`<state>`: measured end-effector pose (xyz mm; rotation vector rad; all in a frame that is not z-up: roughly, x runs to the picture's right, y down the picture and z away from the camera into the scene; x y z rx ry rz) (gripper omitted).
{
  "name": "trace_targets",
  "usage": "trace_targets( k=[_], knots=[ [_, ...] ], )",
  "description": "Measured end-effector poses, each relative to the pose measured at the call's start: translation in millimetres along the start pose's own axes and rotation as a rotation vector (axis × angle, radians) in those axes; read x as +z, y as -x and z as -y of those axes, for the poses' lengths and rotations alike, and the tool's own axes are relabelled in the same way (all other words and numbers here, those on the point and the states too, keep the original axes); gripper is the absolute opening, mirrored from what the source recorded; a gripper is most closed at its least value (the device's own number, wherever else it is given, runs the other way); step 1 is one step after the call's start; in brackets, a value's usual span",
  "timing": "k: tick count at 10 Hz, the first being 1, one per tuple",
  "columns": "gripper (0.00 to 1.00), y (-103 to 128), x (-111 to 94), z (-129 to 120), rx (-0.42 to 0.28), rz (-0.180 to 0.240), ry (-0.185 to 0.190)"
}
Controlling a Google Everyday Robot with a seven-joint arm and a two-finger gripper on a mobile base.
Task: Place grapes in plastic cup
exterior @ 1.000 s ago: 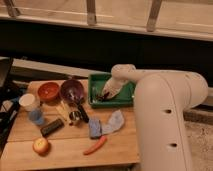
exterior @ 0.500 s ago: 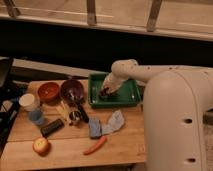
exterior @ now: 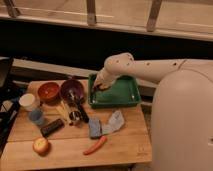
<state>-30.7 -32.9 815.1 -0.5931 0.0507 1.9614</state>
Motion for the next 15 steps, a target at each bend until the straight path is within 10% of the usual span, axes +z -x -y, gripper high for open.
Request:
trace_targets(
  k=[4,11,15],
  knots=[
    [0.00,-49.0,-9.1,-80.9,-0.186,-0.091,0.088],
    [0.00,-57.2,-11.2,-91.9,-0.232,-0.105,0.100],
    [0.00,-82.7,15.7,-149.7,-0.382,-0.178,0.143]
  ],
)
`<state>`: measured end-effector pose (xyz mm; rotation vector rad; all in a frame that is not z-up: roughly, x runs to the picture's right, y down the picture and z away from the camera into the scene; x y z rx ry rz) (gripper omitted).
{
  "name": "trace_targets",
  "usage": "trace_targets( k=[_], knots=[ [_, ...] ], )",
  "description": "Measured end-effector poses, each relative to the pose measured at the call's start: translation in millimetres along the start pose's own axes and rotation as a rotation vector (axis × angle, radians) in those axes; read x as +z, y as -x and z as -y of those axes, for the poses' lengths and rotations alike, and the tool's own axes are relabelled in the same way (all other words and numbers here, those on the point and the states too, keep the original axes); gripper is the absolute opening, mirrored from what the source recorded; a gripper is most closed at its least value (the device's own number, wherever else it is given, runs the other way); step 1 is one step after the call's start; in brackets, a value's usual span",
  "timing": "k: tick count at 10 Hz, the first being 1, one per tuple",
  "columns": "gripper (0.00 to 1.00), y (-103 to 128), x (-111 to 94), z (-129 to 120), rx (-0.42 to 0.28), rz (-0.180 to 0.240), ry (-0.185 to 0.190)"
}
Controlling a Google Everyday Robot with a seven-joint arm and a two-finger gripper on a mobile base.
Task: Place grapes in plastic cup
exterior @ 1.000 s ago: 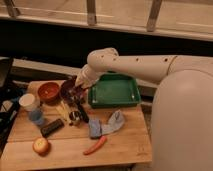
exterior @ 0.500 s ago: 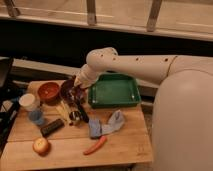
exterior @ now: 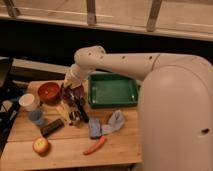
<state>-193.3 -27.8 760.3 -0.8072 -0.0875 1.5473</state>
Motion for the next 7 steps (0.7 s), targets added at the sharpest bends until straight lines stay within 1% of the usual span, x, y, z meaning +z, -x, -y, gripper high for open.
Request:
trace_targets(
  k=[1,3,5,7],
  knots=[
    [0.00,-3.1,9.0,-15.7,-0.043,-0.024,0.016],
    [0.00,-18.7,27.5,-57.7,-0.159,-0.084,0.057],
    [0.00,-42.8,30.0,-94.2,-0.283,-0.136,0.095],
    [0.00,-53.1,25.2,-115.6,-0.332,-0.146,0.110]
  ],
)
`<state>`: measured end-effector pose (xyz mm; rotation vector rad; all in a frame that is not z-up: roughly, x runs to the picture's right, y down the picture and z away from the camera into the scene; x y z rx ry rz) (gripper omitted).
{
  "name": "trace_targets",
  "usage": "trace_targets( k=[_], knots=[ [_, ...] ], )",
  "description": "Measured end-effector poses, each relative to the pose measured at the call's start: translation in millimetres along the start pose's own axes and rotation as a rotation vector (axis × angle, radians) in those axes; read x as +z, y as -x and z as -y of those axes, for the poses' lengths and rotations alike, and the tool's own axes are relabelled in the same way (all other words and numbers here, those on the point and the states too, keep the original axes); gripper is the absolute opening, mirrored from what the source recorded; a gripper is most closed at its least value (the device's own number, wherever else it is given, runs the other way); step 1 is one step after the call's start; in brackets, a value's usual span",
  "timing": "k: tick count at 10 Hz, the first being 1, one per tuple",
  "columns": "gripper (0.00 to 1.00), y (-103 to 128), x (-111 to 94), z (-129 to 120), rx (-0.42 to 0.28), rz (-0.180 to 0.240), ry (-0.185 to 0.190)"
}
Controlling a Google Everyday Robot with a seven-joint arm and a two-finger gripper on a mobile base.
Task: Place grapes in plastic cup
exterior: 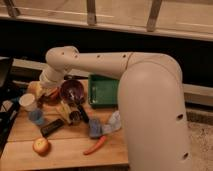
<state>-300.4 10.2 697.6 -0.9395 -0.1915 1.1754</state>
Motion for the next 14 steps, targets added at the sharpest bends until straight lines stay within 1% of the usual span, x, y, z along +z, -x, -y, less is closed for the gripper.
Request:
trace_targets(
  k=[1,4,6,7,9,11,14],
  knots=[
    [0.00,-0.5,0.4,4.5,0.003,-0.001,-0.006],
    [0.00,-0.4,0.0,5.1,0.004,-0.001,-0.006],
    [0.00,-0.8,5.7,6.8,0.005,-0.004,0.006],
    [0.00,-0.8,13.7,2.4,-0.006,-0.008,0.016],
    [0.00,4.4,18.9,-5.1,-0.038,-0.011,0.028],
    [0.00,12.7,26.2,-20.5,-0.087,-0.017,0.038],
    [0.00,21.9,26.4,-35.2,-0.151,-0.016,0.039]
  ],
)
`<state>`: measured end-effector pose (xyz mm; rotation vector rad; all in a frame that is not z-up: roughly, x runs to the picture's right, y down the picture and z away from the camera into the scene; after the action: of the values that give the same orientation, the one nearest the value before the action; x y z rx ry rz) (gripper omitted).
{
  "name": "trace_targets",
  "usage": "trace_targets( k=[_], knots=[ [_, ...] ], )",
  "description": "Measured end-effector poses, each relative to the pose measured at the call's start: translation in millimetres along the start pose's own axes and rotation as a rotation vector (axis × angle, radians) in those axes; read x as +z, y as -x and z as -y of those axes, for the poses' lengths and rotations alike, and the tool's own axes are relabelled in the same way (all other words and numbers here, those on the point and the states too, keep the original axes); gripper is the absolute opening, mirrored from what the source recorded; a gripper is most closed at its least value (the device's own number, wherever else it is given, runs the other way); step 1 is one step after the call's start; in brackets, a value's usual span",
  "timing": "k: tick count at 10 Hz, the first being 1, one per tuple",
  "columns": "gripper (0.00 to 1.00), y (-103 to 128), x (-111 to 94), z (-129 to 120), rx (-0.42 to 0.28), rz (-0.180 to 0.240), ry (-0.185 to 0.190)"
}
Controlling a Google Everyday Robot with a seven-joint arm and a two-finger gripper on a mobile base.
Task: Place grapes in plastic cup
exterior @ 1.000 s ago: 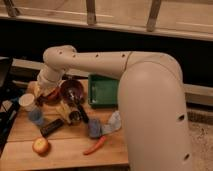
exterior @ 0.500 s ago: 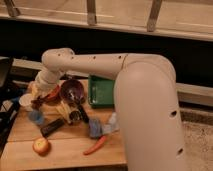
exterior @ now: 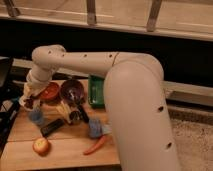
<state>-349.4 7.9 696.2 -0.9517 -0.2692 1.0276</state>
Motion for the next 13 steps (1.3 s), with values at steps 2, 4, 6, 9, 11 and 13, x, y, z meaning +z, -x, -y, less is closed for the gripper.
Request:
trace_targets(
  k=[2,4,6,9,11,13],
  knots=[
    [0.00,4.4,9.8,-9.2,-0.033,-0.013,0.026],
    [0.00,-0.7,29.5,-10.6,-0.039,-0.041,0.082],
    [0.00,-13.5,46.0,-5.1,-0.019,-0.076,0.118],
    [0.00,-38.6,55.5,8.4,0.056,-0.121,0.156],
    [0.00,-50.2,60.0,17.0,0.099,-0.139,0.169],
    [0.00,-55.9,65.6,24.7,0.127,-0.152,0.178]
  ],
)
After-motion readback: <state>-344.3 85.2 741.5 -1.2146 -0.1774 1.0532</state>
